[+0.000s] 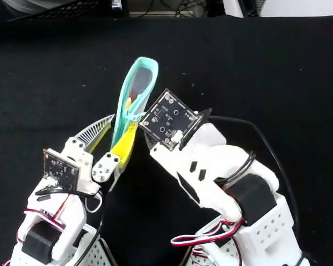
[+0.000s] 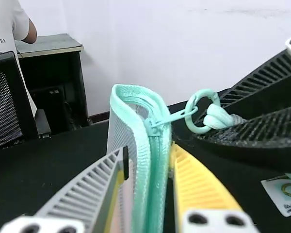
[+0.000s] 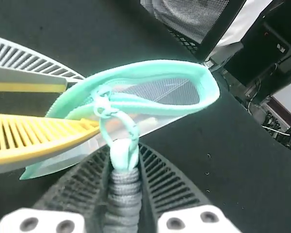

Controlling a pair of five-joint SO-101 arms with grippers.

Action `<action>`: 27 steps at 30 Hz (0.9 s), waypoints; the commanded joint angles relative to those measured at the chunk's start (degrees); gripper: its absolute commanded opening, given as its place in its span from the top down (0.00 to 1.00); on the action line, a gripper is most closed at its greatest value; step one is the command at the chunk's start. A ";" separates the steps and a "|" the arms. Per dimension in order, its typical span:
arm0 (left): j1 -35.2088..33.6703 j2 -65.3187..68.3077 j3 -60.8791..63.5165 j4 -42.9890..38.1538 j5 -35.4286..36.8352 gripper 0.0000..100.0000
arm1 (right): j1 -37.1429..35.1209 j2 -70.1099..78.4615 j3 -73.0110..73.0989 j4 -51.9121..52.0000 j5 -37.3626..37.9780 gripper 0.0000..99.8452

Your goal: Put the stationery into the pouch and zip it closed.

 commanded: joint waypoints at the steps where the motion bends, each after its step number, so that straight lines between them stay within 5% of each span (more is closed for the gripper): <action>1: -0.40 -0.09 -0.75 -0.53 -0.35 0.84 | -0.70 -0.75 -0.22 -0.44 -0.53 0.99; 7: -0.40 -0.26 1.36 0.00 -0.44 0.85 | -0.70 -0.75 -0.22 -0.44 -0.53 0.99; 11: 0.40 -0.35 2.51 2.37 -0.62 0.98 | -0.97 -0.84 -0.22 -0.44 -1.05 0.99; 18: 4.79 -0.53 1.01 9.41 -0.97 0.97 | -6.77 -0.84 -0.13 -0.44 -4.04 0.98; 27: 4.70 -0.09 -4.88 15.74 -12.04 0.97 | -6.95 -0.92 -0.22 0.70 -4.48 0.88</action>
